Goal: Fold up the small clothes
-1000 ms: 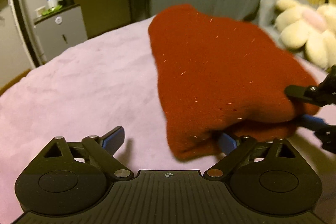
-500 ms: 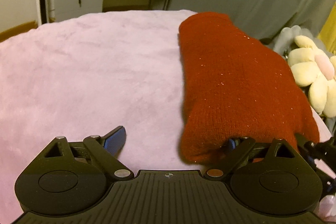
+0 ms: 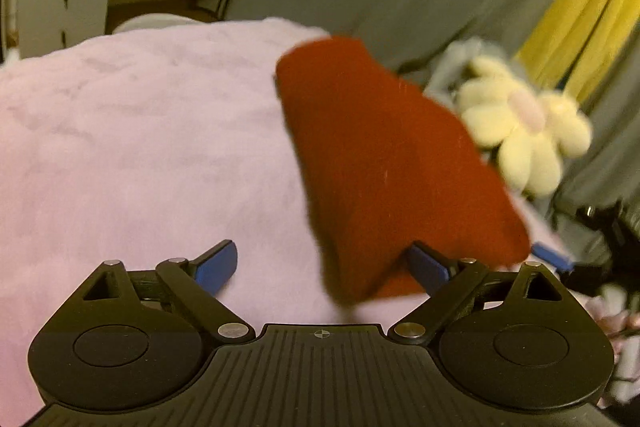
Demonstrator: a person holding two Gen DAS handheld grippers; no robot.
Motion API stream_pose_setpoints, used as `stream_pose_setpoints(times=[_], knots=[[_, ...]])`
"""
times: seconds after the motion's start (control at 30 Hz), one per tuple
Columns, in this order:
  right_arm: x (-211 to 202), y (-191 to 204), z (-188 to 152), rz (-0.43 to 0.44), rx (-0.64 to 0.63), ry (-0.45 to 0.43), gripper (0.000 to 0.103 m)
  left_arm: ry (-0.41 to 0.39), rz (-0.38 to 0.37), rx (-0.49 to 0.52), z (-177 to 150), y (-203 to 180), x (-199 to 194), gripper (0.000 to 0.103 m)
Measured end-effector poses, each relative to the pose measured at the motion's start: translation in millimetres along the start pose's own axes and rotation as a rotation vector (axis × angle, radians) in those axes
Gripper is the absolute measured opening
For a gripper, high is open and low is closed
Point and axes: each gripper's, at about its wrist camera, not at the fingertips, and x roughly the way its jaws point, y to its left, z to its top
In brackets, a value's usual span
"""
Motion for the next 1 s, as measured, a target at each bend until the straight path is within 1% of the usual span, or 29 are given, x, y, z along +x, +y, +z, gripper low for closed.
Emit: stream_pose_setpoints(times=[0.03, 0.1, 0.13, 0.17, 0.2, 0.23, 0.27, 0.33, 0.4, 0.47, 0.5, 0.53, 0.57, 0.63, 0.67, 0.7, 0.8, 0.9, 0.97, 1.0], knots=[[5, -2, 5, 0.001, -0.007, 0.013, 0.09, 0.004, -0.01, -0.031, 8, 4, 4, 0.096], [31, -8, 15, 0.004, -0.032, 0.101, 0.091, 0.037, -0.07, -0.092, 25, 11, 23, 0.096], [47, -13, 18, -0.007, -0.041, 0.156, 0.091, 0.059, -0.089, -0.12, 31, 14, 36, 0.096], [64, -19, 22, -0.021, -0.039, 0.217, 0.09, 0.077, -0.096, -0.147, 36, 18, 47, 0.096], [73, -25, 23, -0.017, -0.029, 0.247, 0.086, 0.085, -0.109, -0.171, 41, 20, 58, 0.097], [82, -31, 26, 0.003, -0.014, 0.27, 0.086, 0.094, -0.148, -0.193, 45, 23, 67, 0.097], [89, -37, 30, 0.026, 0.011, 0.283, 0.086, 0.11, -0.2, -0.222, 49, 26, 77, 0.097], [101, -47, 40, 0.086, 0.067, 0.302, 0.086, 0.135, -0.279, -0.26, 54, 31, 93, 0.097], [116, -52, 50, 0.117, 0.09, 0.325, 0.087, 0.138, -0.318, -0.309, 59, 38, 108, 0.098], [129, -52, 55, 0.162, 0.099, 0.34, 0.093, 0.143, -0.368, -0.38, 62, 45, 123, 0.098], [134, -50, 56, 0.171, 0.099, 0.344, 0.093, 0.154, -0.389, -0.405, 63, 45, 131, 0.098], [139, -48, 57, 0.176, 0.097, 0.351, 0.093, 0.158, -0.395, -0.411, 63, 43, 137, 0.098], [146, -45, 58, 0.175, 0.088, 0.359, 0.093, 0.157, -0.389, -0.406, 64, 39, 140, 0.097], [155, -36, 52, 0.179, 0.057, 0.372, 0.086, 0.146, -0.378, -0.39, 63, 34, 143, 0.091], [158, -36, 50, 0.191, 0.052, 0.381, 0.079, 0.141, -0.381, -0.393, 63, 35, 142, 0.086], [160, -36, 47, 0.199, 0.058, 0.385, 0.075, 0.139, -0.388, -0.4, 63, 36, 140, 0.082], [164, -29, 39, 0.221, 0.066, 0.393, 0.072, 0.13, -0.408, -0.414, 58, 41, 128, 0.077], [159, -20, 32, 0.24, 0.092, 0.398, 0.071, 0.112, -0.434, -0.433, 55, 40, 114, 0.077], [157, -9, 23, 0.263, 0.099, 0.429, 0.071, 0.092, -0.443, -0.44, 55, 39, 97, 0.077], [155, -1, 18, 0.27, 0.085, 0.448, 0.07, 0.079, -0.432, -0.432, 54, 37, 85, 0.077]])
